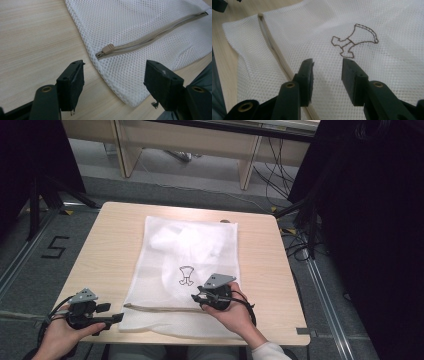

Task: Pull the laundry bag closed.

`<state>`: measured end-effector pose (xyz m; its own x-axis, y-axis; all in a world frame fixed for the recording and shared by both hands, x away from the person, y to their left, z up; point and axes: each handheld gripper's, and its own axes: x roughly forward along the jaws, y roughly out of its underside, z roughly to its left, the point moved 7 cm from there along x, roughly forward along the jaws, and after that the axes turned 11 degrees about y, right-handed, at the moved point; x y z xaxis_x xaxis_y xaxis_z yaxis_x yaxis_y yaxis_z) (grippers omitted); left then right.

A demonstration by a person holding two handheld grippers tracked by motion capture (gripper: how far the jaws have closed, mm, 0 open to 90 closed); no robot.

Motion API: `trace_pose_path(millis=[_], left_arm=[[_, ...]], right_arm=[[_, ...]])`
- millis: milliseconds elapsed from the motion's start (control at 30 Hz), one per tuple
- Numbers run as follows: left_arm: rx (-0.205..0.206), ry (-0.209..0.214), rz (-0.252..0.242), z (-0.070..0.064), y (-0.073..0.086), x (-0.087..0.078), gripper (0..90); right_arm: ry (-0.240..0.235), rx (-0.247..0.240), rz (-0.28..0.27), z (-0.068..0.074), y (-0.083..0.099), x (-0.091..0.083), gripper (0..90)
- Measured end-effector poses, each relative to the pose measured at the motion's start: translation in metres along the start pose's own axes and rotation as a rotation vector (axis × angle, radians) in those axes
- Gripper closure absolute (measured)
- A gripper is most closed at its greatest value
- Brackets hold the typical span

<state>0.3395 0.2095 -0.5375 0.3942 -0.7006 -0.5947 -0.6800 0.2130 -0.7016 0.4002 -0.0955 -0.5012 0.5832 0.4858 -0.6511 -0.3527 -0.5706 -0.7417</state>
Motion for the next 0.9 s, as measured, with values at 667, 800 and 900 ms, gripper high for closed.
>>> trace_pose_path(millis=[667,800,900], left_arm=[[0.007,0.008,0.019,-0.001,0.001,0.002,31.8],[0.006,0.003,0.016,-0.001,0.001,0.002,31.7],[0.006,0.004,0.016,-0.001,0.001,0.002,31.7]], right_arm=[[-0.074,-0.094,-0.014,0.036,-0.036,0.025,68.1],[-0.088,-0.109,-0.02,0.044,-0.043,0.031,68.3],[-0.104,-0.104,-0.009,0.049,-0.045,0.034,68.5]])
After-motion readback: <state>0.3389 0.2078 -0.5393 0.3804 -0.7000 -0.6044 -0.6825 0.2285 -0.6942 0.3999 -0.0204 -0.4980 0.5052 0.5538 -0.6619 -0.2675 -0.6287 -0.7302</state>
